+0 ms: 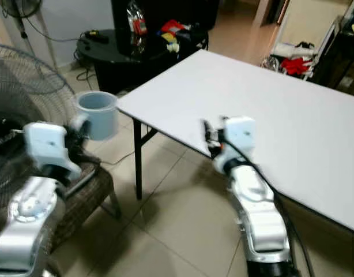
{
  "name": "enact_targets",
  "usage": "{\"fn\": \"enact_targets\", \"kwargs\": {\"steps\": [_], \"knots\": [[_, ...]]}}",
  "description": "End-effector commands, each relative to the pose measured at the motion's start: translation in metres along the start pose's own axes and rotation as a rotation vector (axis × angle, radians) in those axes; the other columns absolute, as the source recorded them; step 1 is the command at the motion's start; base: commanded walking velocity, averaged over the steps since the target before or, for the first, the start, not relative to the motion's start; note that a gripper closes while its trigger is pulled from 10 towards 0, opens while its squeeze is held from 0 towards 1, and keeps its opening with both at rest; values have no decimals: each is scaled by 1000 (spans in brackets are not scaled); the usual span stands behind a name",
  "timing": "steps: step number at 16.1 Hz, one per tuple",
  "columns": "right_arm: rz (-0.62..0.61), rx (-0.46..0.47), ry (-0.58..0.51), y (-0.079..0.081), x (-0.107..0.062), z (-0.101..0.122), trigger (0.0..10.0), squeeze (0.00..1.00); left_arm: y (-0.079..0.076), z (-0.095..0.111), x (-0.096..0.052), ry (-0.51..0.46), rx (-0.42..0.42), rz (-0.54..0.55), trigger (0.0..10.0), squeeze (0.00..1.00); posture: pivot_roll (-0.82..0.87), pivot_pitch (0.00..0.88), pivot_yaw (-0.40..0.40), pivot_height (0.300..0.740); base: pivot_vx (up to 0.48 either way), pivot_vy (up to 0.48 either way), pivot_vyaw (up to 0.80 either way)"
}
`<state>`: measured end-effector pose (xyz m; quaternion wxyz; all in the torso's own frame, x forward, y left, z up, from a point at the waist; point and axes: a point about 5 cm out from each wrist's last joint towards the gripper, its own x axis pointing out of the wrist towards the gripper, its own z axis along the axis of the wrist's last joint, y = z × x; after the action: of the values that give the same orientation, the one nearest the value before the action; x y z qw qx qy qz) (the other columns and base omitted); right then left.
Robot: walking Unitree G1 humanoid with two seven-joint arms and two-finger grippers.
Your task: Setting the table
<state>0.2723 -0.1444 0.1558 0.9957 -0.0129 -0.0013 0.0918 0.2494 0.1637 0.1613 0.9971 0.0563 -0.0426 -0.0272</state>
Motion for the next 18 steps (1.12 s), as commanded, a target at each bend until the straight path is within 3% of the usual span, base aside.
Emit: {"fn": "enact_targets", "kwargs": {"steps": [1, 6, 8, 12, 18], "knots": [[51, 9, -19, 11, 4, 6, 10000, 0, 10, 3, -2, -11, 27, 39, 10000, 0, 69, 0, -53, 740, 390, 0, 0], [22, -51, -26, 10, 5, 7, 10000, 0, 11, 3, -2, -9, 24, 30, 10000, 0, 59, 0, -27, 740, 392, 0, 0], [20, 4, 1, 5, 2, 3, 10000, 0, 7, 4, 3, -19, 23, 7, 10000, 0, 60, 0, -25, 740, 392, 0, -784], [23, -7, -9, 8, -3, 6, 10000, 0, 6, 2, 1, -9, -3, 7, 10000, 0, 41, 0, -8, 740, 392, 0, -794], [-4, -69, -15, 3, -5, 3, 10000, 0, 1, -5, 0, 0, -13, 7, 10000, 0, 40, 0, -22, 740, 387, 0, 0]]}}
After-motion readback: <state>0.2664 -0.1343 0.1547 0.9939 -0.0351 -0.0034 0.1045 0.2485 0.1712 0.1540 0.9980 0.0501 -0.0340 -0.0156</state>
